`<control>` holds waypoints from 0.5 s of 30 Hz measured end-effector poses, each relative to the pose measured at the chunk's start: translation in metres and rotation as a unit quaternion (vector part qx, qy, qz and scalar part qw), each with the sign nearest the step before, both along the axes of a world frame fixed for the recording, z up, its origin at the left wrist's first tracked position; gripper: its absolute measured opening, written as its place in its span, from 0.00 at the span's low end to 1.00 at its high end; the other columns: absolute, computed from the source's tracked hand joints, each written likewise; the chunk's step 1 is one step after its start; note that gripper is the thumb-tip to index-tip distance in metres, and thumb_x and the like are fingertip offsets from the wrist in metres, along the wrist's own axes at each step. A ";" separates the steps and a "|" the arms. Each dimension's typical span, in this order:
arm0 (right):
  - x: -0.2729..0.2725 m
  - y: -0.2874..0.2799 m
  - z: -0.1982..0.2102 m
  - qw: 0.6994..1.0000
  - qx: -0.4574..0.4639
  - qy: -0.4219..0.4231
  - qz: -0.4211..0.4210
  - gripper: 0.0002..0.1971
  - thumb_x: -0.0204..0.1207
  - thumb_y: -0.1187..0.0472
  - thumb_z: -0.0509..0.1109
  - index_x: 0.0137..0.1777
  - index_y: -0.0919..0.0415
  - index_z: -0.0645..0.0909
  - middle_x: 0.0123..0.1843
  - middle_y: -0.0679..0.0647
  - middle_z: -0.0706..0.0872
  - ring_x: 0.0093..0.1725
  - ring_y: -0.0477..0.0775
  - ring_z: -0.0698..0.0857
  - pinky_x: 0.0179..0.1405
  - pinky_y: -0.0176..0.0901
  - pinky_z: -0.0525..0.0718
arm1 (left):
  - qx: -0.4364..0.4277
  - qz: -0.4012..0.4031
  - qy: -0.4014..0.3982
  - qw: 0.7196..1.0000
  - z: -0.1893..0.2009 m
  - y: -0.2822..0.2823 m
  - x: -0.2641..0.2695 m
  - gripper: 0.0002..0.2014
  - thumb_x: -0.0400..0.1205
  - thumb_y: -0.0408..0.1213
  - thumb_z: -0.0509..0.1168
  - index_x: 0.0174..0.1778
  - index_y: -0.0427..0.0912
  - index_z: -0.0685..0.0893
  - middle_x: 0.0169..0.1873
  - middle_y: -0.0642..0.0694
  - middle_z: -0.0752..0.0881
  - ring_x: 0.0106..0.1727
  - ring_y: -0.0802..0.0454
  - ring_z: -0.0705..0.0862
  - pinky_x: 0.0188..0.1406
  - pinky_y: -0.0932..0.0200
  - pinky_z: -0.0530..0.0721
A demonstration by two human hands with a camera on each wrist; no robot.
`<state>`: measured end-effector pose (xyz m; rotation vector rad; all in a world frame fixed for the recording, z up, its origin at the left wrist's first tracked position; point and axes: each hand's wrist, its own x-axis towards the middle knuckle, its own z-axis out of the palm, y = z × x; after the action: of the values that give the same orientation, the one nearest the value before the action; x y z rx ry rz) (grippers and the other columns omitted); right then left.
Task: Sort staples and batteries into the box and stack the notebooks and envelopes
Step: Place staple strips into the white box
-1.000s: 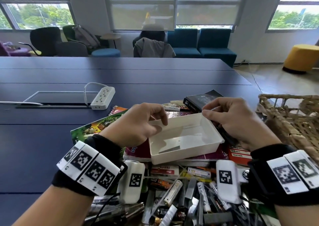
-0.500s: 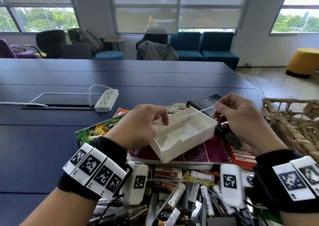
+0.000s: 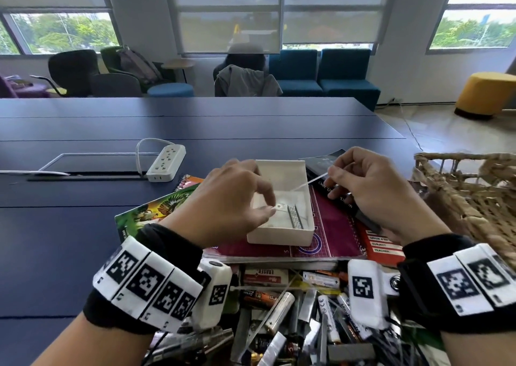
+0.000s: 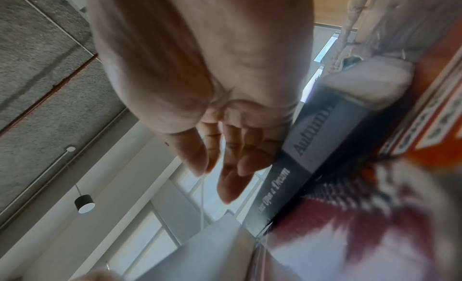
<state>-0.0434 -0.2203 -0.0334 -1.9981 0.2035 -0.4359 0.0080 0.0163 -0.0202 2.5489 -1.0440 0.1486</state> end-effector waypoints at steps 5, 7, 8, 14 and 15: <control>0.001 0.000 0.000 0.999 -0.036 0.009 0.017 0.07 0.82 0.59 0.76 0.42 0.52 0.84 0.40 0.53 0.93 0.38 0.53 0.93 0.48 0.65 0.88 | 0.031 -0.070 0.093 0.993 0.002 -0.006 -0.007 0.09 0.87 0.48 0.65 0.57 0.64 0.90 0.57 0.64 0.84 0.65 0.60 0.77 0.77 0.41 0.68; 0.001 0.000 0.000 0.999 -0.039 0.008 0.016 0.07 0.82 0.59 0.76 0.42 0.53 0.84 0.40 0.53 0.93 0.37 0.52 0.92 0.48 0.63 0.88 | 0.089 -0.069 0.124 0.986 0.004 -0.008 -0.010 0.15 0.90 0.47 0.59 0.66 0.71 0.84 0.61 0.62 0.80 0.69 0.59 0.73 0.79 0.39 0.61; 0.000 0.001 0.000 0.999 -0.040 0.008 0.016 0.07 0.82 0.60 0.76 0.42 0.53 0.84 0.40 0.53 0.93 0.37 0.52 0.92 0.47 0.61 0.88 | 0.118 -0.067 0.133 0.982 0.004 -0.010 -0.011 0.18 0.91 0.46 0.56 0.69 0.74 0.81 0.62 0.61 0.78 0.69 0.59 0.71 0.79 0.40 0.57; -0.002 0.003 0.003 0.998 -0.055 0.014 0.030 0.05 0.81 0.61 0.76 0.44 0.58 0.85 0.38 0.56 0.92 0.32 0.46 0.89 0.38 0.49 0.83 | 0.109 -0.055 0.114 0.986 0.002 -0.012 -0.009 0.15 0.88 0.50 0.55 0.53 0.59 0.88 0.45 0.60 0.87 0.53 0.61 0.80 0.76 0.41 0.64; -0.002 0.003 0.002 0.998 -0.055 0.012 0.032 0.05 0.81 0.61 0.76 0.44 0.58 0.85 0.38 0.56 0.92 0.33 0.48 0.90 0.38 0.51 0.83 | 0.097 -0.048 0.096 0.989 0.001 -0.011 -0.008 0.14 0.88 0.50 0.58 0.49 0.56 0.89 0.38 0.59 0.87 0.46 0.62 0.80 0.77 0.42 0.65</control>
<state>-0.0454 -0.2168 -0.0309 -2.1117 0.1322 -0.3896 0.0000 0.0048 -0.0188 2.6114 -1.1513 -0.2312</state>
